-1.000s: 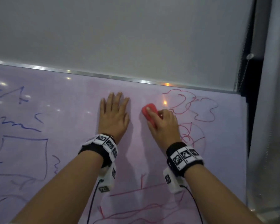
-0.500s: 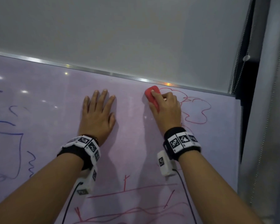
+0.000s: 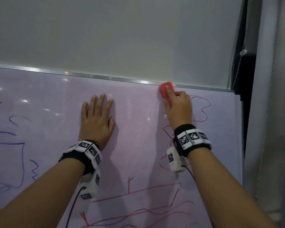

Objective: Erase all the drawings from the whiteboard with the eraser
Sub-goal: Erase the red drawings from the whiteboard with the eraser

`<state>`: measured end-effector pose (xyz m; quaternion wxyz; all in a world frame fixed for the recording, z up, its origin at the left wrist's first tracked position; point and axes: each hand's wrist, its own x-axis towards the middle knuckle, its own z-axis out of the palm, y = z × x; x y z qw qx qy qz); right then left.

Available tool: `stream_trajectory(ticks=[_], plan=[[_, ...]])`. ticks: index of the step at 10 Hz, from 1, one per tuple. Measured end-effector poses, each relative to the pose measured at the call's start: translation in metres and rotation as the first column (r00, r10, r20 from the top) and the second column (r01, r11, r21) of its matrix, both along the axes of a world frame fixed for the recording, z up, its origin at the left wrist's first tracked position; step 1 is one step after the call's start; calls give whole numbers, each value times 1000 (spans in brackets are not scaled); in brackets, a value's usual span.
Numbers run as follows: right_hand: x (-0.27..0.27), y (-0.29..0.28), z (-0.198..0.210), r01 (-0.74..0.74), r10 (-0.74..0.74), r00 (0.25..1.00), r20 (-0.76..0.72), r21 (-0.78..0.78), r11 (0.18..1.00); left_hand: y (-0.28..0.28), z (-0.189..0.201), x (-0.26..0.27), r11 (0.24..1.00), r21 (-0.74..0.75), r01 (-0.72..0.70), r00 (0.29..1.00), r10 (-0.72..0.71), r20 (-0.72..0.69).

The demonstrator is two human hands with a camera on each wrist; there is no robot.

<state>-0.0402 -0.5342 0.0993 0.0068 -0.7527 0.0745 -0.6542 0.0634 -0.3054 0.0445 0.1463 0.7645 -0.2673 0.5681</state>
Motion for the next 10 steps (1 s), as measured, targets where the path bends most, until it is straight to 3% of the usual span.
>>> stream_trajectory(ticks=[1, 2, 3, 4, 5, 6, 7, 8, 9, 10], plan=[[-11, -21, 4, 30, -44, 999, 26, 383, 923, -1, 0, 1, 1000, 8, -6, 1000, 6, 5], [-5, 5, 7, 25, -23, 1000, -10, 279, 960, -2, 0, 1, 1000, 5, -2, 1000, 1, 13], [2, 20, -3, -14, 10, 998, -59, -78, 997, -1, 0, 0, 1000, -5, 8, 1000, -8, 8], [-6, -15, -3, 56, -56, 998, -32, -10, 998, 0, 1, 1, 1000, 0, 7, 1000, -7, 6], [-22, -59, -7, 101, -115, 993, 11, 401, 910, -1, 0, 3, 1000, 3, 12, 1000, -12, 15], [-22, -59, -8, 128, -164, 986, 18, 545, 829, -1, -1, 3, 1000, 0, 16, 1000, -16, 25], [-11, -33, -15, 62, -65, 998, -1, 294, 954, 0, 0, 2, 1000, -6, 18, 1000, -18, 25], [-18, -47, -22, 144, -143, 989, -36, 26, 989, 1, 1, 0, 1000, -5, 25, 1000, -24, 11], [-38, -86, -19, 191, -184, 981, -60, 449, 873, 0, 0, 0, 1000, 0, 19, 1000, -19, 12], [-42, -88, -18, 118, -175, 984, 14, 685, 719, -1, -1, -1, 1000, -1, 16, 1000, -16, 10]])
